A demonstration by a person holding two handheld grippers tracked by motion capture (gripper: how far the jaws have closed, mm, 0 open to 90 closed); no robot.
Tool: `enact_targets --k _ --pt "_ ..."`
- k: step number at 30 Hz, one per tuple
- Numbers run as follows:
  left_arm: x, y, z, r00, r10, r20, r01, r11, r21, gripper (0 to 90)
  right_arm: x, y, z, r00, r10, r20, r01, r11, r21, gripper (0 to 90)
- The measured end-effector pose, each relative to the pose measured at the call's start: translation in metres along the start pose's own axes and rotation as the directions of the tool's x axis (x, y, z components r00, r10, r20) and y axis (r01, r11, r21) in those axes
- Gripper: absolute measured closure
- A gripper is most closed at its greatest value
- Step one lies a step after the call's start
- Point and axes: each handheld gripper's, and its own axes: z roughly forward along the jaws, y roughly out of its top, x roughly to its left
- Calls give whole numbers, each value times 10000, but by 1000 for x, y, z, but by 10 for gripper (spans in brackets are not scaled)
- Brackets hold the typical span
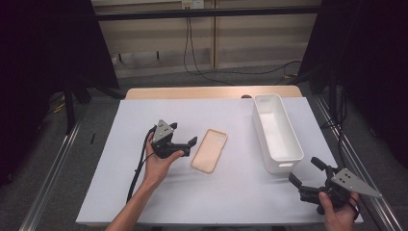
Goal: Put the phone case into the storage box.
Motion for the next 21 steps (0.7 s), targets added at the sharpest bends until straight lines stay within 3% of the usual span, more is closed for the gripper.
enact_targets --k 2,5,13,14,15,18,21 --pt "1 3 4 9998 -154 117 149 9992 373 64 0 0 0 10000 -2 -1 2 10000 8 17" --pt "1 7 7 9999 -26 153 20 9992 391 64 0 0 0 10000 -4 -6 4 10000 17 17" --pt "1 17 13 9981 -48 607 -31 9917 1286 81 0 0 0 10000 -16 -36 16 10000 21 17" --pt "1 18 14 9970 -230 738 127 9905 1371 64 0 0 0 10000 -21 -50 21 10000 18 17" --pt "2 19 15 9959 -237 876 82 9848 1735 65 0 0 0 10000 -31 -45 31 10000 34 17" --pt "2 20 15 9957 -68 927 -104 9830 1832 64 0 0 0 10000 -21 -48 21 10000 27 17" --pt "2 23 17 9944 -222 1032 -11 9753 2210 49 0 0 0 10000 -19 -43 19 10000 42 17"
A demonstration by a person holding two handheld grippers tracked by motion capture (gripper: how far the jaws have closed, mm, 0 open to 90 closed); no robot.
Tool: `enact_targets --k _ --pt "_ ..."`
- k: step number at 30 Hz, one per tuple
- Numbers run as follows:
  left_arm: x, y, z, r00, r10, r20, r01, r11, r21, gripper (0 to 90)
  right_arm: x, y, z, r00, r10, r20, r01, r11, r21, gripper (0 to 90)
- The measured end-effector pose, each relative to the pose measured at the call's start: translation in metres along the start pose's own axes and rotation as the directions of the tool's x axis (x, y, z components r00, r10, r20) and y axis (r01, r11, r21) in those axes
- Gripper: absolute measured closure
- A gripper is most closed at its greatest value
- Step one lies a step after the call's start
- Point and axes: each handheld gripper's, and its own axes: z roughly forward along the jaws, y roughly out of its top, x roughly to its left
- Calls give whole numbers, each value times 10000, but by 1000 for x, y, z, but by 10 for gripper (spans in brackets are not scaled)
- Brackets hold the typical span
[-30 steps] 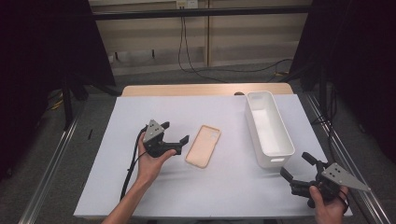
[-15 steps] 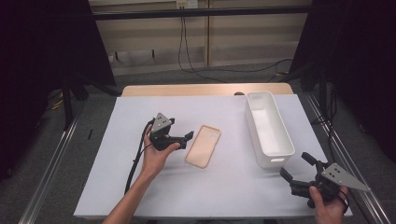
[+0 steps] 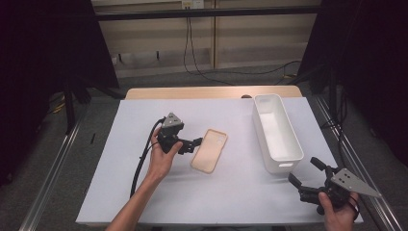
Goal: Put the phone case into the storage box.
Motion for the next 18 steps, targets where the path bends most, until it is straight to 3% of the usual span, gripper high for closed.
enact_targets --k 4,9,18 --pt "-1 2 2 10000 32 25 -34 9987 515 50 0 0 0 10000 -21 -12 21 10000 -1 17" --pt "-2 3 8 9997 238 -84 -221 9866 1617 57 0 0 0 10000 -10 -18 10 10000 4 17" --pt "-3 4 16 9994 289 -197 -231 9683 2485 63 0 0 0 9999 -75 -71 75 10000 40 17"
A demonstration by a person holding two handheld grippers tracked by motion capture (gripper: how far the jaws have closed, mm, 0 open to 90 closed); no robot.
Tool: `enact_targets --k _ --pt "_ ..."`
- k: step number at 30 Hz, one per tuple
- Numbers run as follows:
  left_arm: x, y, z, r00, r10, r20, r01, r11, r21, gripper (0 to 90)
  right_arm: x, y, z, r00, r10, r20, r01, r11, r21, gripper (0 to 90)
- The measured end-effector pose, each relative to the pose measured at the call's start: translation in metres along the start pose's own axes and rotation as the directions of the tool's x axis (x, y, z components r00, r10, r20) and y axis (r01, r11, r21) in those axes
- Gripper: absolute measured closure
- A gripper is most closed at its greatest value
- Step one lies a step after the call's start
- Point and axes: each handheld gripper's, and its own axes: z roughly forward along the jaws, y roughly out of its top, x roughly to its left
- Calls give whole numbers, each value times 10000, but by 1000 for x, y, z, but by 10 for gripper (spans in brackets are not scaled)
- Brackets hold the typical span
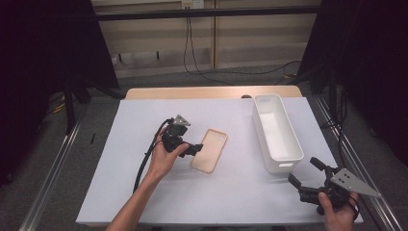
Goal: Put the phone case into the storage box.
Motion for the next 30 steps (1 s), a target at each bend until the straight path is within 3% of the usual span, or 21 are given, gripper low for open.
enact_targets --k 3,12,24,30 --pt "1 3 3 9996 -270 104 266 9988 401 62 0 0 0 10000 23 -15 -23 10000 -2 17" --pt "0 2 12 9994 -269 200 245 9932 1136 65 0 0 1 10000 26 -44 -26 10000 39 17" --pt "-4 -1 21 9996 -42 288 -4 9874 1583 143 1 0 1 10000 18 -71 -18 10000 46 18" --pt "-7 -1 25 9992 -126 366 60 9846 1749 205 1 0 1 10000 -5 -77 5 10000 63 19"
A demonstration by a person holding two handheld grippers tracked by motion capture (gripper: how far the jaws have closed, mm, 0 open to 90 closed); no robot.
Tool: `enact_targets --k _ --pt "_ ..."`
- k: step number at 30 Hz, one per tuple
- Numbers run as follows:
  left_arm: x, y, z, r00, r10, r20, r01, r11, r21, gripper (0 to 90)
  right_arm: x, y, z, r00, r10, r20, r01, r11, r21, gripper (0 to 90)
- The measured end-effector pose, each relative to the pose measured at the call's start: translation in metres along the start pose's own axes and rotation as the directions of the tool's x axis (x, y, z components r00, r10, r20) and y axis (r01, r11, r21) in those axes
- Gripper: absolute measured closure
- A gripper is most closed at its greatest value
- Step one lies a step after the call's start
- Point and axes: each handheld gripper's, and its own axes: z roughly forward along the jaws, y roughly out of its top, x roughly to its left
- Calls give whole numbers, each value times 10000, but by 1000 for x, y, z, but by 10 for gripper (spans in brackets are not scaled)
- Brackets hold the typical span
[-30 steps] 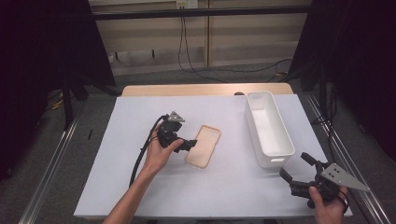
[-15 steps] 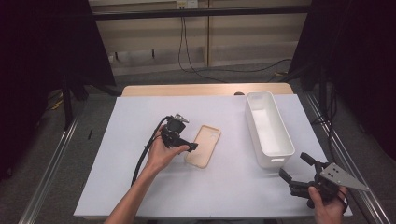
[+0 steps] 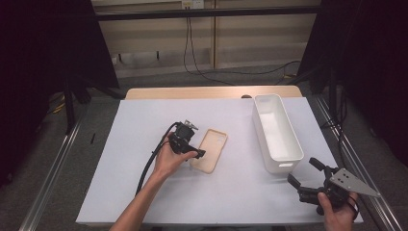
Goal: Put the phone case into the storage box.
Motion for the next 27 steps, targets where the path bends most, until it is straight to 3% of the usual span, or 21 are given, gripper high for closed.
enact_targets --k 9,11,15,17,27 --pt "-2 -2 4 10000 55 27 -57 9988 495 293 -1 0 -1 10000 -15 2 15 10000 -10 20" --pt "-4 -3 6 9999 -111 81 107 9990 444 333 0 0 -1 10000 -7 -7 7 10000 1 20" --pt "-7 -3 7 9994 204 -289 -189 9985 517 370 -1 0 -1 10000 -20 -21 20 10000 4 20" --pt "-7 -4 7 9993 106 -353 -89 9989 464 379 -1 0 -1 10000 15 11 -15 10000 -11 22" --pt "-8 -4 6 9997 16 -239 -5 9989 470 446 0 0 -1 10000 -20 3 20 10000 22 22"
